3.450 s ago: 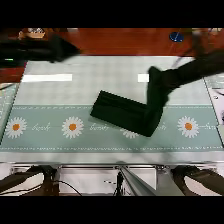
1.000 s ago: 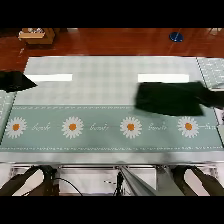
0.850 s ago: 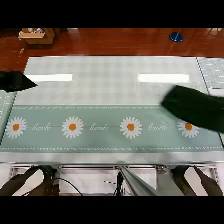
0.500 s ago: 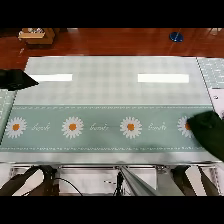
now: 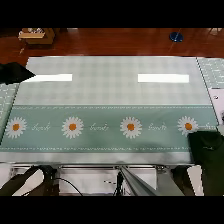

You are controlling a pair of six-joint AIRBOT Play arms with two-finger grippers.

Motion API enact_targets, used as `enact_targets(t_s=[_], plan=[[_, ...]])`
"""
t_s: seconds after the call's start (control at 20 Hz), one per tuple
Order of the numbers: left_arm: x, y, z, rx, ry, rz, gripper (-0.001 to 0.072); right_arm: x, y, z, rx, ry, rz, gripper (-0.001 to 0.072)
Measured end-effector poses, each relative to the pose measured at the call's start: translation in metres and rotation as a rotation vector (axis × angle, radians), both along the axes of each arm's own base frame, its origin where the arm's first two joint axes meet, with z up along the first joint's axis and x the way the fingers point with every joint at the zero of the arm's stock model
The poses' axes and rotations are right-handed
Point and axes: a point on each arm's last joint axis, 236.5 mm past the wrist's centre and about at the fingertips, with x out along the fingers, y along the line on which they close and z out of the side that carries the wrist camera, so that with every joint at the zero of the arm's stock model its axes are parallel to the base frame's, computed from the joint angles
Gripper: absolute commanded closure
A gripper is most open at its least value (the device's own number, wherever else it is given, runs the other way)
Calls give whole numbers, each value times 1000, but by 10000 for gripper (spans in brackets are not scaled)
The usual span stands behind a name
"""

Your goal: Fold the shirts.

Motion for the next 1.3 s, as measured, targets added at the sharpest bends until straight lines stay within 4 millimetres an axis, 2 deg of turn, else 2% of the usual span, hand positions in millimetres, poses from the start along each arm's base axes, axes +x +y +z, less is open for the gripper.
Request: enact_targets(t_s=[0.05,0.15,0.25,0.3,0.4,0.45,0.5,0.55,0.6,0.65,0.7,0.75,0.8,0.85,0.9,0.95,1.05,1.15,1.3], plan=[[1,2,0,5,-5,5,424,-10,2,-3,3,36,0,315],[4,5,1,15,-15,15,424,-22,-7,-8,-38,80,22,300],[5,7,0,22,-17,20,424,-20,-24,-11,-111,69,33,300],[6,7,0,24,-18,22,424,-11,-37,-11,-159,34,47,301],[7,8,-2,25,-16,24,424,35,-72,-5,-268,-114,122,301],[8,9,-3,25,-13,25,424,72,-93,4,-326,-213,191,302],[10,9,-5,23,-9,25,424,113,-110,17,-375,-314,267,302],[11,7,-9,20,0,20,424,163,-121,33,-408,-421,359,302],[14,4,-14,18,11,13,424,212,-124,48,-422,-511,451,302],[17,-3,-20,11,26,0,424,260,-116,60,-411,-586,545,302],[20,-13,-28,5,48,-25,424,310,-100,69,-383,-656,649,299],[22,-24,-37,7,72,-50,422,353,-74,72,-330,-702,749,289],[23,-37,-50,20,109,-81,338,386,-46,71,-270,-725,838,287],[22,-49,-63,43,143,-114,144,412,-12,64,-193,-725,929,287],[20,-61,-77,76,179,-142,-8,428,19,55,-121,-709,1009,285],[18,-70,-89,114,213,-162,-13,438,51,44,-41,-680,1084,259],[14,-83,-112,206,270,-193,-13,444,100,24,83,-618,1188,231],[12,-89,-127,289,293,-208,-7,441,136,9,188,-576,1239,231],[12,-90,-137,362,301,-213,-8,436,164,-3,283,-547,1265,232]])
